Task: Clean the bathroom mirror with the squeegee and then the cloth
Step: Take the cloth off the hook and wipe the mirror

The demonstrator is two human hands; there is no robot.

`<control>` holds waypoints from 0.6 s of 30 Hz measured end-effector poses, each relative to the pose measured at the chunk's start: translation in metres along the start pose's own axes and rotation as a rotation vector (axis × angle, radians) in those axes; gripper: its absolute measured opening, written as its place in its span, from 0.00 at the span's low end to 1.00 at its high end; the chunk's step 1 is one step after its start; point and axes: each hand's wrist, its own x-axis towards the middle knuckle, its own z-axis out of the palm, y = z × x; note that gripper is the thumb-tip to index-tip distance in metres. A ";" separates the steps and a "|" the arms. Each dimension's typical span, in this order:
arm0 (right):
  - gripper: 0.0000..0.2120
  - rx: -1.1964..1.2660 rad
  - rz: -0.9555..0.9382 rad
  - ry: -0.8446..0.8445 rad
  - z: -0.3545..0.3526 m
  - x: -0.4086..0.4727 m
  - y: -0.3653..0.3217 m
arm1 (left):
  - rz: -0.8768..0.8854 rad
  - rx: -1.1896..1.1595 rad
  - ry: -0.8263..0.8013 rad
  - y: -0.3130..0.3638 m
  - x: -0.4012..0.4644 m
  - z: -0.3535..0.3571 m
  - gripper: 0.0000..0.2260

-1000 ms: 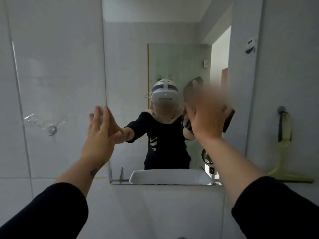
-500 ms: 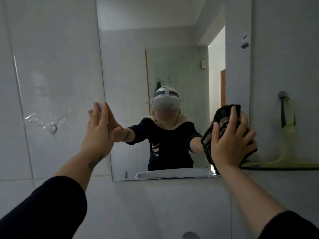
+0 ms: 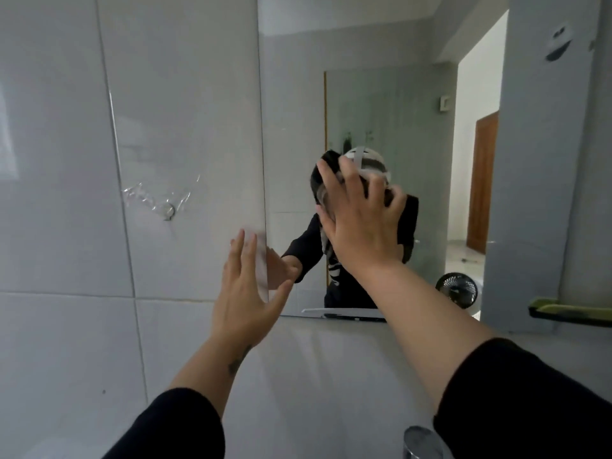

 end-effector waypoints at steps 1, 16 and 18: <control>0.30 -0.016 -0.059 -0.002 0.002 0.000 -0.009 | -0.007 0.006 -0.045 -0.006 -0.009 0.005 0.42; 0.29 -0.098 -0.286 -0.049 0.017 -0.086 0.004 | -0.125 0.140 -0.196 -0.006 -0.035 0.027 0.55; 0.29 -0.090 -0.204 -0.060 0.014 -0.093 0.024 | -0.154 0.149 -0.199 -0.002 -0.035 0.029 0.56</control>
